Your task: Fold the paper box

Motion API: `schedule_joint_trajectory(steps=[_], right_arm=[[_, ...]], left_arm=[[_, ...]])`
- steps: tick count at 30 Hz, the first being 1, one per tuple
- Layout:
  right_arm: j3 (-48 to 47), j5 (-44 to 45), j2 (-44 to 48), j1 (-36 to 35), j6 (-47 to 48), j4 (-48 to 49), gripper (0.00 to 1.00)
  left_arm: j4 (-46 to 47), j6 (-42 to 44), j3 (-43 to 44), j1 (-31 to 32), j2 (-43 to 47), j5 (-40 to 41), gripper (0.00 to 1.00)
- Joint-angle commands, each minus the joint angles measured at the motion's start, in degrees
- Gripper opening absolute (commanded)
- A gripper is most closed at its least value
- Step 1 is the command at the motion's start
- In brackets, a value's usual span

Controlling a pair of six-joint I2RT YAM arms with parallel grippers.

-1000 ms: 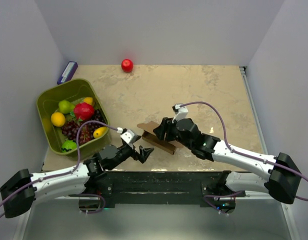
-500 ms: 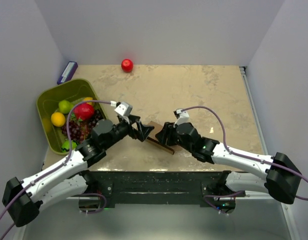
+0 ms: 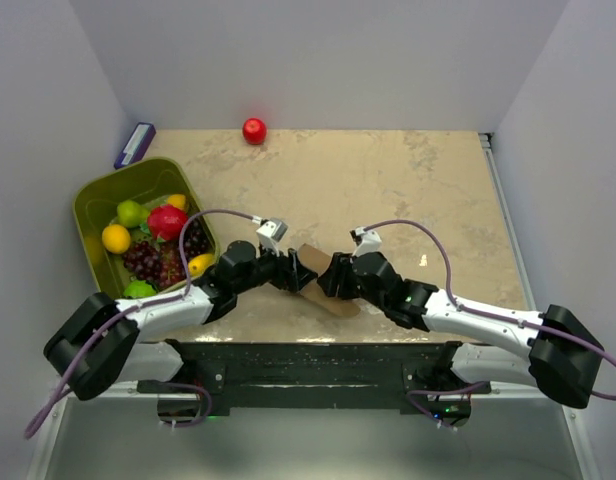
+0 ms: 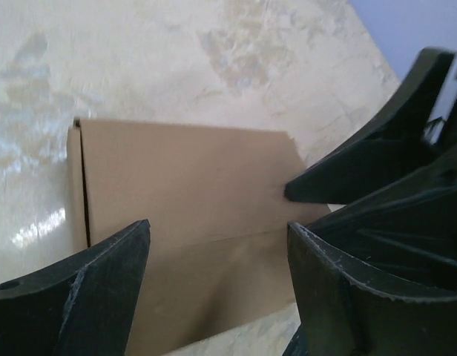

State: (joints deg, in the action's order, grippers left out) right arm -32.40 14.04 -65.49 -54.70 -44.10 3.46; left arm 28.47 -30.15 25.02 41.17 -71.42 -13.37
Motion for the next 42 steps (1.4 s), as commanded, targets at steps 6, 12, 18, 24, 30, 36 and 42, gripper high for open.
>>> schedule_joint_trajectory(steps=[6, 12, 18, 24, 30, 36, 42], right_arm=[[3.0, 3.0, -1.2, -0.1, -4.2, 0.8, 0.57], [0.1, 5.0, 0.5, -0.1, -2.9, -4.8, 0.64], [-4.9, 7.8, 6.1, 1.6, 2.7, -14.5, 0.86], [-2.6, -3.5, 6.5, 11.1, 1.0, -15.1, 0.92], [3.0, -10.6, 5.8, 15.0, -4.1, -10.3, 0.90], [9.1, -14.0, 6.6, 15.2, -12.9, -3.7, 0.86], [12.8, -15.3, 4.4, 15.8, -17.3, 2.3, 0.70]], left_arm=[[10.2, -4.3, -6.3, 0.1, -5.8, -3.2, 0.77], [4.9, -1.7, -3.7, 0.1, -2.0, -1.4, 0.79], [-1.4, 1.1, -0.6, 0.0, 4.1, 1.1, 0.85], [-5.8, 3.8, -0.1, -0.6, 8.4, 3.8, 0.88], [-8.9, 4.8, -0.8, -1.3, 11.4, 4.6, 0.90], [-11.0, 6.9, -0.7, -1.4, 12.7, 5.7, 0.90], [-11.7, 8.8, -0.7, -1.4, 13.1, 6.1, 0.90]])
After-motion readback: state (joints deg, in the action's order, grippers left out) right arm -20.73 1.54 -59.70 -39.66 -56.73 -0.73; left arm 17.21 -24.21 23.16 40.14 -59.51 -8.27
